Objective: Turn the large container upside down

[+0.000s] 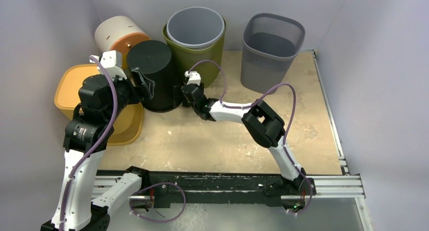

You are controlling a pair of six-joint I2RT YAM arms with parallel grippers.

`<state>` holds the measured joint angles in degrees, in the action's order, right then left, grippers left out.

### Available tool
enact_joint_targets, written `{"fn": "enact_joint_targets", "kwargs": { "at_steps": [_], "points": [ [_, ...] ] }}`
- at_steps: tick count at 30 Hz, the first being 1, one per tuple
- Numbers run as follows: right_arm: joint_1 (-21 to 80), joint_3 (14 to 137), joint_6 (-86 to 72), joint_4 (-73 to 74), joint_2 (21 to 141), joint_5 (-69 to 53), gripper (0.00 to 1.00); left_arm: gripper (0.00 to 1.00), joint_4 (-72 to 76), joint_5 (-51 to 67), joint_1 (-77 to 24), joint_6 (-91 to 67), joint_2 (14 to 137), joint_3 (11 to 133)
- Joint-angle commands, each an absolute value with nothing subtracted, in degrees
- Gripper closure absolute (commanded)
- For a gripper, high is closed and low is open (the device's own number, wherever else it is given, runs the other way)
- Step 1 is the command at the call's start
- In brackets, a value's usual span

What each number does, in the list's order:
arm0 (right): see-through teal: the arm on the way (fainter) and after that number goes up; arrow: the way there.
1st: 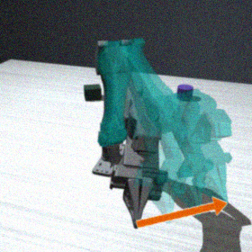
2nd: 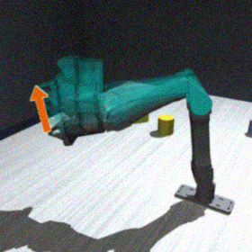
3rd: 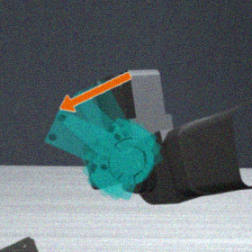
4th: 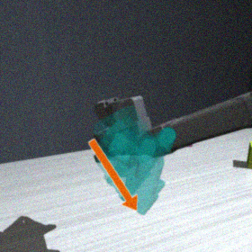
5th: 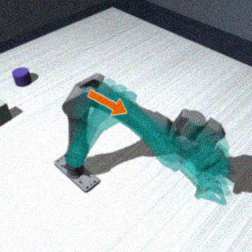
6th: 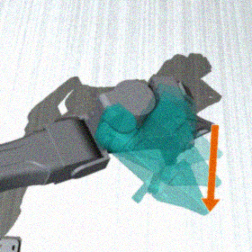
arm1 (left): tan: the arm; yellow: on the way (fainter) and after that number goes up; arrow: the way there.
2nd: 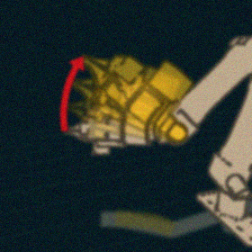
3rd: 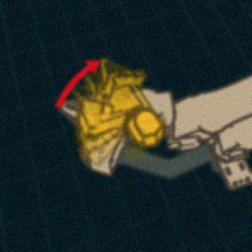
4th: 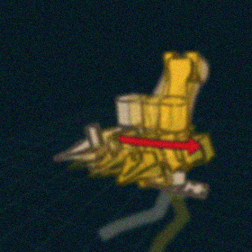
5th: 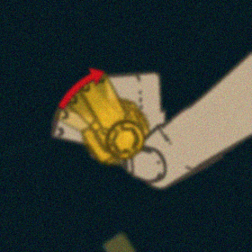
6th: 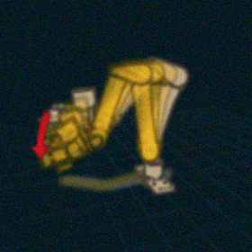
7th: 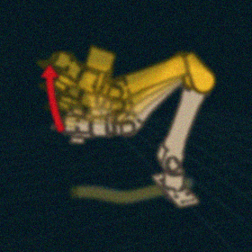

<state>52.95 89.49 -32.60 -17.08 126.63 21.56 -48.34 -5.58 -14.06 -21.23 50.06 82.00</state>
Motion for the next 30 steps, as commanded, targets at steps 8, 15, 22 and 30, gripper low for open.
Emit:
{"fn": "enact_joint_targets", "kwargs": {
  "at_steps": [8, 15, 22, 30],
  "points": [
    [47.37, 95.63, -30.5, -21.5, 128.95, 20.24, 0.0, 0.23, -45.64, -4.37, -14.41, -20.23, 48.97, 80.61],
    [51.83, 80.04, -28.16, -19.28, 111.87, 29.88, 0.0, 0.23, -45.46, -4.57, -14.41, -20.71, 48.52, 79.13],
    [52.29, 70.4, -26.14, -5.01, 92.3, 33.75, 0.02, 0.23, -46.64, -6.01, -14.41, -20.62, 47.83, 78.34],
    [44.94, 76.87, -13.91, 8.02, 77.67, 41.47, 0.05, 0.23, -46.59, -5.8, -14.41, -22.4, 46.87, 76.44]
  ]
}}
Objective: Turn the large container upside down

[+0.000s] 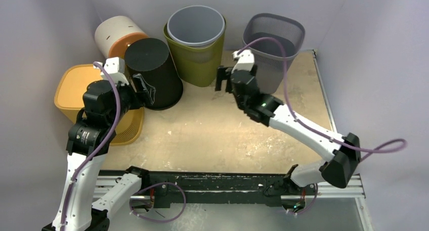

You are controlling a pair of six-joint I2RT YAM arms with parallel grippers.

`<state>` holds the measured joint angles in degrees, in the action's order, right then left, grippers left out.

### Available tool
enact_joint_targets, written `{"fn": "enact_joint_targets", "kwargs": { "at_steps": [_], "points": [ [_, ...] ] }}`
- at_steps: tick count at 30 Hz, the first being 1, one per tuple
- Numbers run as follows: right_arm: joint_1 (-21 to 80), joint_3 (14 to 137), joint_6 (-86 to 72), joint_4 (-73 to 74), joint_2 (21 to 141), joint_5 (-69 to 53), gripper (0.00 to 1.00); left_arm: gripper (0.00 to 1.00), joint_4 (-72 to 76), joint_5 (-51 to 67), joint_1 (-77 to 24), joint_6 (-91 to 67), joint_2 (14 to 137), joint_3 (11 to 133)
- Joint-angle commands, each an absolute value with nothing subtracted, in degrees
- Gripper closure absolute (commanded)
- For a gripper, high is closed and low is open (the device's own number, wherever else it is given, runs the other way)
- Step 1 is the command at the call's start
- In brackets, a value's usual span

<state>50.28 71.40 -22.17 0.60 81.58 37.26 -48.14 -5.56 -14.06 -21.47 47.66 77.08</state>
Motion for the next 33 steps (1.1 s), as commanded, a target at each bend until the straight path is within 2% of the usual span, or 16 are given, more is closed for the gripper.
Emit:
{"fn": "enact_joint_targets", "kwargs": {
  "at_steps": [1, 11, 15, 21, 27, 28, 29, 32, 33],
  "points": [
    [42.53, 79.68, -11.95, 9.36, 77.46, 39.97, 0.05, 0.23, -46.24, -5.66, -14.41, -22.67, 46.64, 76.16],
    [28.67, 100.37, -0.73, 18.25, 88.92, 24.13, 0.05, 0.23, -44.31, -4.84, -14.41, -23.6, 47.06, 74.64],
    [25.82, 106.97, 0.91, 21.5, 95.68, 16.79, 0.1, 0.23, -44.48, -5.21, -14.41, -23.09, 47.17, 74.67],
    [23.02, 108.51, 1.93, 20.3, 100.69, 15.36, 0.12, 0.23, -44.74, -5.43, -14.41, -22.61, 46.87, 73.65],
    [21.01, 103.41, 2.8, 14.56, 101.9, 15.5, 0.22, 0.23, -43.81, -5.34, -14.41, -22.64, 46.28, 70.81],
    [20.82, 103.04, 2.81, 14.42, 102.07, 15.51, 0.26, 0.23, -43.69, -5.33, -14.41, -22.67, 46.31, 70.45],
    [20.69, 102.75, 2.75, 14.34, 102.2, 15.36, 0.38, 0.23, -43.62, -5.42, -14.41, -22.55, 46.26, 70.05],
    [20.54, 101.3, 2.69, 13.76, 101.86, 14.6, 0.87, 0.23, -43.28, -5.41, -14.41, -22.57, 46.19, 69.11],
    [20.56, 100.68, 2.46, 13.67, 101.4, 14.39, 1.0, 0.23, -43.29, -5.37, -14.41, -22.59, 46.1, 68.94]
  ]
}}
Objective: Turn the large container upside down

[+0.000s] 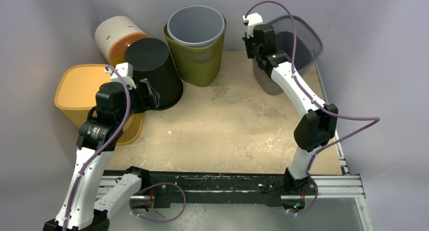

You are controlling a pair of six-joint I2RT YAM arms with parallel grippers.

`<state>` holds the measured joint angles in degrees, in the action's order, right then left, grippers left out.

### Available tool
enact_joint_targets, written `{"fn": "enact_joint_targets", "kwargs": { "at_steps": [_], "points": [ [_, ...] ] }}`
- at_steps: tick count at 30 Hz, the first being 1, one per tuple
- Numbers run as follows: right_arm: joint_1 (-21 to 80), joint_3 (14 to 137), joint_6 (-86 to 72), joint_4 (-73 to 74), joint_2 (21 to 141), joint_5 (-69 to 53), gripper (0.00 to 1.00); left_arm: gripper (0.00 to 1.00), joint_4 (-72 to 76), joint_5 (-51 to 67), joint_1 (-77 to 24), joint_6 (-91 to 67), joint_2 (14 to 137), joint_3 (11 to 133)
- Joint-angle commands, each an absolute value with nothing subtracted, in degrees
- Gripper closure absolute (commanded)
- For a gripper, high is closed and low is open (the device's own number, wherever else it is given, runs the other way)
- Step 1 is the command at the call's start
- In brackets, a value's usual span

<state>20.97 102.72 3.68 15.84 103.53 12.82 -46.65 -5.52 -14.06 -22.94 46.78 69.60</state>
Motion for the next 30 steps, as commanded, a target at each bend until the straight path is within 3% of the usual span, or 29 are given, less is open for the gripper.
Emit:
{"fn": "enact_joint_targets", "kwargs": {
  "at_steps": [1, 6, 12, 21, 30],
  "points": [
    [20.57, 100.15, 2.22, 13.65, 100.94, 13.81, 1.0, 0.23, -43.26, -5.44, -14.41, -22.52, 46.03, 68.79],
    [20.57, 98.02, -1.67, 14.77, 96.28, 8.41, 1.0, 0.23, -44.34, -6.07, -14.41, -22.1, 46.29, 69.94],
    [20.56, 89.64, -13.87, 7.74, 81.6, -6.22, 1.0, 0.23, -46.65, -7.37, -14.41, -21.26, 46.61, 73.89],
    [20.52, 62.44, -39.27, -20.11, 60.7, -22.71, 1.0, 0.23, -51.01, -8.99, -14.41, -21.09, 47.52, 81.13],
    [23.26, 38.11, -58.97, -56.88, 60.19, -26.26, 1.0, 0.23, -53.44, -8.72, -14.41, -22.29, 48.17, 85.29]
  ]
}}
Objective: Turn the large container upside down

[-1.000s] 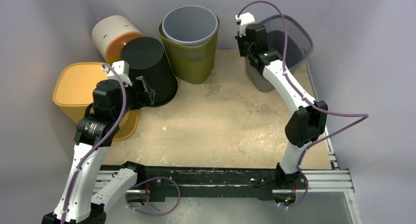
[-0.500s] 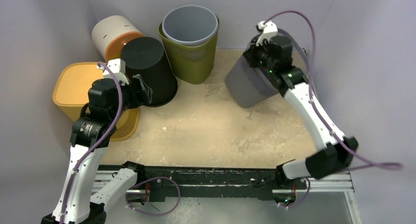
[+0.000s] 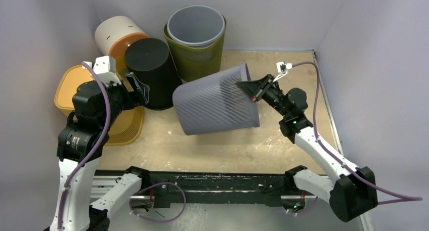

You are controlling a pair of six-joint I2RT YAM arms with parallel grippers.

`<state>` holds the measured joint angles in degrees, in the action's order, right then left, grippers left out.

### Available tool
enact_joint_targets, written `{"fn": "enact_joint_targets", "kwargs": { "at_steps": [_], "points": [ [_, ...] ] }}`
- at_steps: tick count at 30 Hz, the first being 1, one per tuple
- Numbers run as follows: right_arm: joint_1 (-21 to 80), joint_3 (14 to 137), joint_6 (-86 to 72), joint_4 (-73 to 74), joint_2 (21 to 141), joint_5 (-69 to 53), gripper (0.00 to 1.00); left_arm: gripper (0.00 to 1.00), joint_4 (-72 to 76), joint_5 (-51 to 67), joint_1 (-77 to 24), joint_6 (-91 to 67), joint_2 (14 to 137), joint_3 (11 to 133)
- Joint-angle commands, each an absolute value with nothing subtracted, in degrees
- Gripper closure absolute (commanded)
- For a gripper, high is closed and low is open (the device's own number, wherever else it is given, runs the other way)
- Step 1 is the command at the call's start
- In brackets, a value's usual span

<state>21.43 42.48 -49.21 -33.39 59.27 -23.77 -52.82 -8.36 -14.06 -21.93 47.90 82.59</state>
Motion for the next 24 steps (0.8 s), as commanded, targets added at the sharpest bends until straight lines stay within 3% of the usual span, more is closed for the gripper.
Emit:
{"fn": "enact_joint_targets", "kwargs": {
  "at_steps": [1, 6, 12, 17, 24],
  "points": [
    [24.12, 36.93, -59.93, -59.98, 61.16, -26.13, 1.0, 0.23, -53.75, -8.78, -14.41, -22.36, 48.29, 85.64],
    [29.36, 32.88, -68.16, -80.82, 69.27, -25.92, 1.0, 0.23, -54.32, -9.09, -14.41, -22.71, 48.55, 86.39],
    [37.15, 33.97, -69.94, -94.77, 78.43, -21.52, 1.0, 0.23, -55.3, -8.88, -14.41, -23.19, 49.88, 89.05],
    [40.18, 36.01, -79.79, -116.79, 92.23, -19.95, 1.0, 0.23, -56.58, -9.3, -14.41, -22.89, 51.26, 91.9],
    [38.81, 34.41, -80.85, -117.33, 94.53, -18.99, 1.0, 0.23, -57.42, -10.23, -14.41, -22.66, 51.31, 91.49]
  ]
}}
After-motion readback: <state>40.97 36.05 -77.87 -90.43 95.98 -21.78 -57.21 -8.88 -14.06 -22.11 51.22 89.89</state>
